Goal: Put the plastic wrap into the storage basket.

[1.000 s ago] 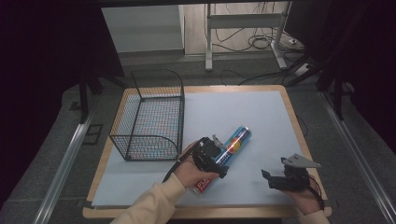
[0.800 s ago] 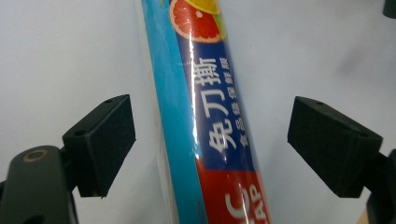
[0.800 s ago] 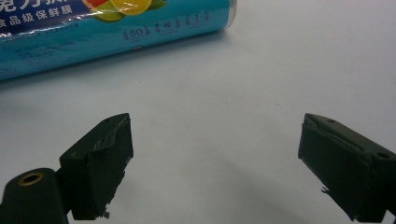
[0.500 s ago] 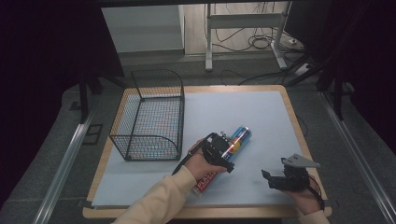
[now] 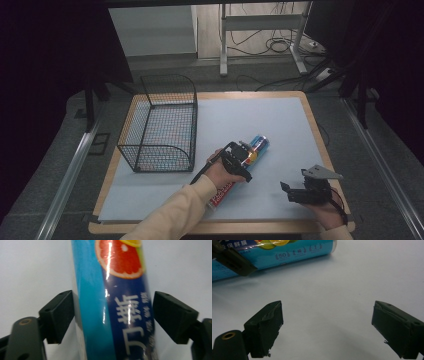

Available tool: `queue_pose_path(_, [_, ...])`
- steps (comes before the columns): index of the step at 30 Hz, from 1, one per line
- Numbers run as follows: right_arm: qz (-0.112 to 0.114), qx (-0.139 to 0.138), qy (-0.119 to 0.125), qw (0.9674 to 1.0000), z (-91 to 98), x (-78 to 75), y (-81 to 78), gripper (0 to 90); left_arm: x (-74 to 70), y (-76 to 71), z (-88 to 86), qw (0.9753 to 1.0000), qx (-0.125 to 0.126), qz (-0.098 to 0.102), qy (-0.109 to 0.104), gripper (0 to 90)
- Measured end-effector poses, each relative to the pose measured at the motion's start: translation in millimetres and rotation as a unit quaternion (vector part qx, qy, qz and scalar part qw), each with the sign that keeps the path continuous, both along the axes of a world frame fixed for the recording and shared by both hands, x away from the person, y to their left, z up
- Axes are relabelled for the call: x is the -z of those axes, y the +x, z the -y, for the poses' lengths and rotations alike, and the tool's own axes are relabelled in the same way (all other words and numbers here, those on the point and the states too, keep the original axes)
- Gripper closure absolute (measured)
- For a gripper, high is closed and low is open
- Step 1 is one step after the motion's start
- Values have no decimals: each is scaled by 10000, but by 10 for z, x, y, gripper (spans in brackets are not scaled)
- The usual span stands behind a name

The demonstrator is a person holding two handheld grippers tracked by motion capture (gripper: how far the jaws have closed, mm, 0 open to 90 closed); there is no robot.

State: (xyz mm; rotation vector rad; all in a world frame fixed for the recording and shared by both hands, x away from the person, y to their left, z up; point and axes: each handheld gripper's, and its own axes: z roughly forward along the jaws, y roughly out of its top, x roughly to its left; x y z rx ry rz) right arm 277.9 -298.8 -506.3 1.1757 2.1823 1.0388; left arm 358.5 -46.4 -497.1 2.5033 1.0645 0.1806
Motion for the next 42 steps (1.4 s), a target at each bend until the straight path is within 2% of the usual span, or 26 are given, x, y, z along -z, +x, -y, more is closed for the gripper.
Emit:
queue_pose_path(5, [7, -3, -15, 10000, -3, -1, 2, 102, 39, 43, 22, 9998, -54, -192, 3, 266])
queue_pose_path(9, [7, -1, -29, 10000, -3, 0, 3, 102, 57, 27, 74, 9998, -58, -145, 96, 291])
queue_pose_path(12, [6, 15, -10, 10000, 3, -4, 3, 103, 50, 41, 67, 9997, -75, -208, 91, 298])
queue_pose_path(14, [-2, 15, -12, 10000, 4, -1, 5, 103, 38, 73, 35, 9993, -90, -352, 34, 303])
queue_pose_path(18, [1, 5, -26, 10000, -3, 5, 3, 103, 32, 92, 17, 9990, -65, -442, -5, 305])
queue_pose_path(20, [23, 10, -31, 10000, -2, -1, 1, 103, 13, 96, 4, 9985, 55, -541, 18, 307])
queue_pose_path(23, [13, 19, -3, 10000, 4, -5, 3, 104, -39, 90, -19, 9985, 159, -523, 74, 309])
queue_pose_path(26, [11, 18, -22, 10000, 2, 0, 3, 104, -104, 82, -51, 9986, 155, -498, -53, 310])
queue_pose_path(34, [35, 17, -6, 10000, -4, -11, -4, 103, -286, 75, -107, 9986, 336, -404, -10, 313])
queue_pose_path(35, [40, 22, 6, 10000, -1, -14, -4, 103, -341, 67, -115, 9988, 312, -353, -106, 314])
queue_pose_path(42, [44, 25, 16, 10000, 5, -13, -3, 104, -483, 67, -148, 9987, 415, -219, -201, 316])
